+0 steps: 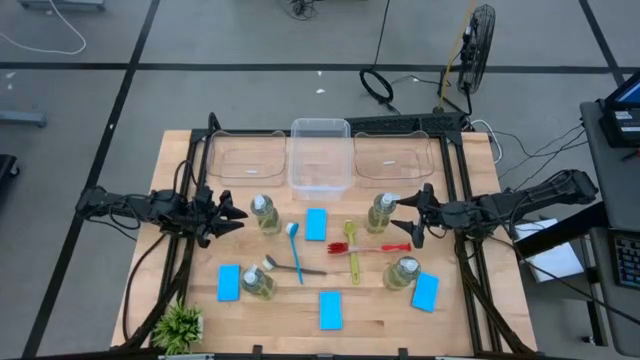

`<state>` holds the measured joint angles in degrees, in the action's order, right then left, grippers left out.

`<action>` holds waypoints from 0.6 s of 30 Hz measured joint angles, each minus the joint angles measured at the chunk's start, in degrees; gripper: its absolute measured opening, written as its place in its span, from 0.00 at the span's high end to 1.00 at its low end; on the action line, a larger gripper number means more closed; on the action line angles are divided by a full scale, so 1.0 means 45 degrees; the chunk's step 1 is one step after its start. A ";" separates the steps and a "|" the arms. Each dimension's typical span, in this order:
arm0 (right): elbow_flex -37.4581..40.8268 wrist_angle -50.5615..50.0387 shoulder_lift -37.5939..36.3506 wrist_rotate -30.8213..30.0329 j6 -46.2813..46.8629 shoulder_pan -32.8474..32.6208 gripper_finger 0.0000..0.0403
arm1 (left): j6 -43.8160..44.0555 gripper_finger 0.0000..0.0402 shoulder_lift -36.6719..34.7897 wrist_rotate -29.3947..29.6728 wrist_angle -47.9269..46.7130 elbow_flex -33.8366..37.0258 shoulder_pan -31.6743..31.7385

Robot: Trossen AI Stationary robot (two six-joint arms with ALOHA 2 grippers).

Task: Pick & Place Kitchen Sink Supplies
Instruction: Put the yellow dish soap into the white bin

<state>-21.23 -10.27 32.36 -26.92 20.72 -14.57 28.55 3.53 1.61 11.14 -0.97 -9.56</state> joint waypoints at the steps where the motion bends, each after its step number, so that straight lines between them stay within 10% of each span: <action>1: 0.0000 0.0092 -0.0020 0.0000 -0.0074 0.0000 0.26 | 0.0036 0.58 0.0000 0.0000 0.0000 0.0000 0.0000; 18: 0.0000 0.1464 -0.0777 -0.0437 -0.1066 0.0000 0.26 | 0.0056 0.58 0.0000 0.0000 -0.0002 0.0000 0.0000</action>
<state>-21.23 -3.68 28.86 -28.88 15.92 -14.57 28.80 3.53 1.61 11.13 -0.97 -9.56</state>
